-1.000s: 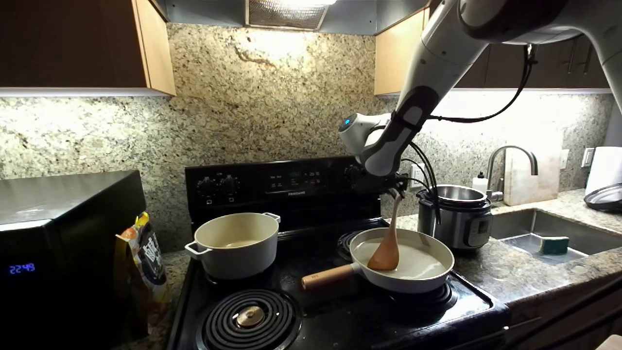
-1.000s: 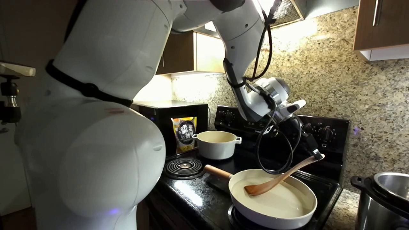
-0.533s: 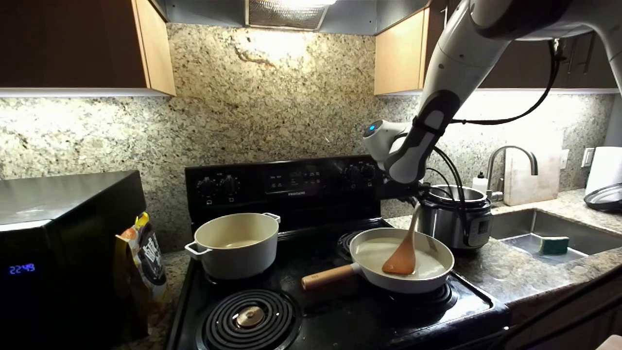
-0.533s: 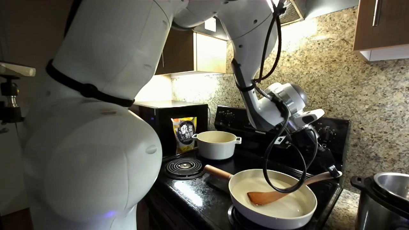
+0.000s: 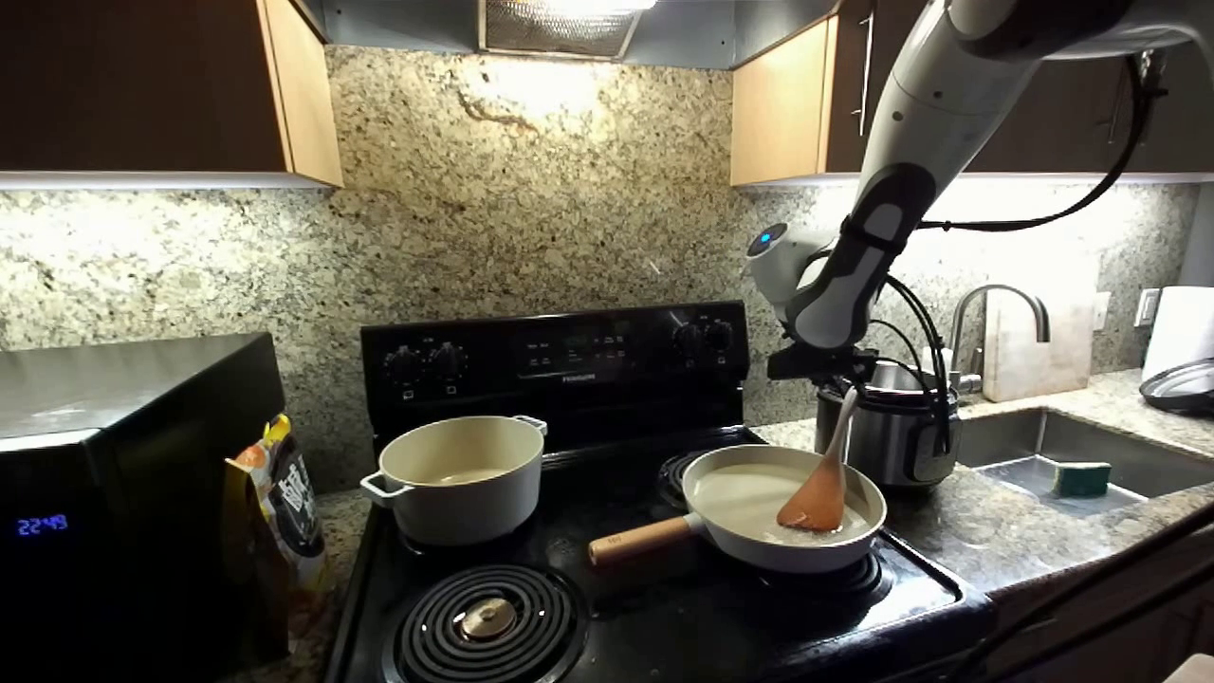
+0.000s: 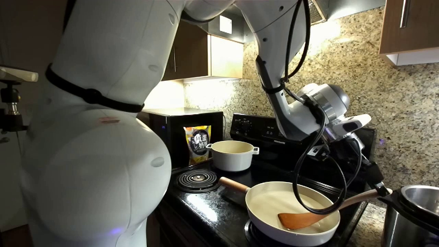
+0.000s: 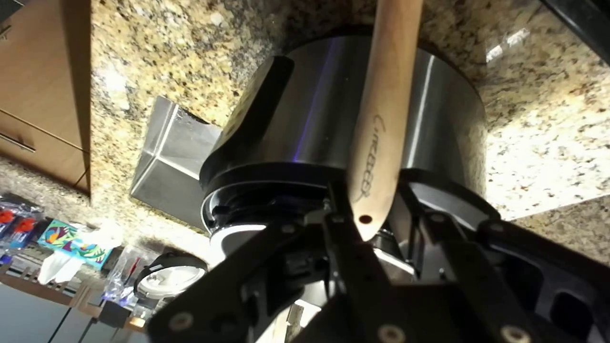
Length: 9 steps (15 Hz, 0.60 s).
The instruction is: Stir the pan using the wooden spatula
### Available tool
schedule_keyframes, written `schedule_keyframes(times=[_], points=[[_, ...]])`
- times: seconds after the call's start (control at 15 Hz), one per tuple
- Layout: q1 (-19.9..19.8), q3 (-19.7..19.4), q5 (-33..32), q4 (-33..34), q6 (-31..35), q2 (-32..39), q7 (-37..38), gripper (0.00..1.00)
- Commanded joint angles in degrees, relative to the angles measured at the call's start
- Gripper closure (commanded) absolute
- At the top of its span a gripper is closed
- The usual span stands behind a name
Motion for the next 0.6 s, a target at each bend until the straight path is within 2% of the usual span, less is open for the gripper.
schedule_keyframes(times=[0.0, 0.53], points=[[-0.5, 0.1, -0.1, 0.2, -0.7, -2.3, -0.3, 0.93], [0.8, 1.6, 0.4, 6.6, -3.8, 0.0, -1.1, 0.93]])
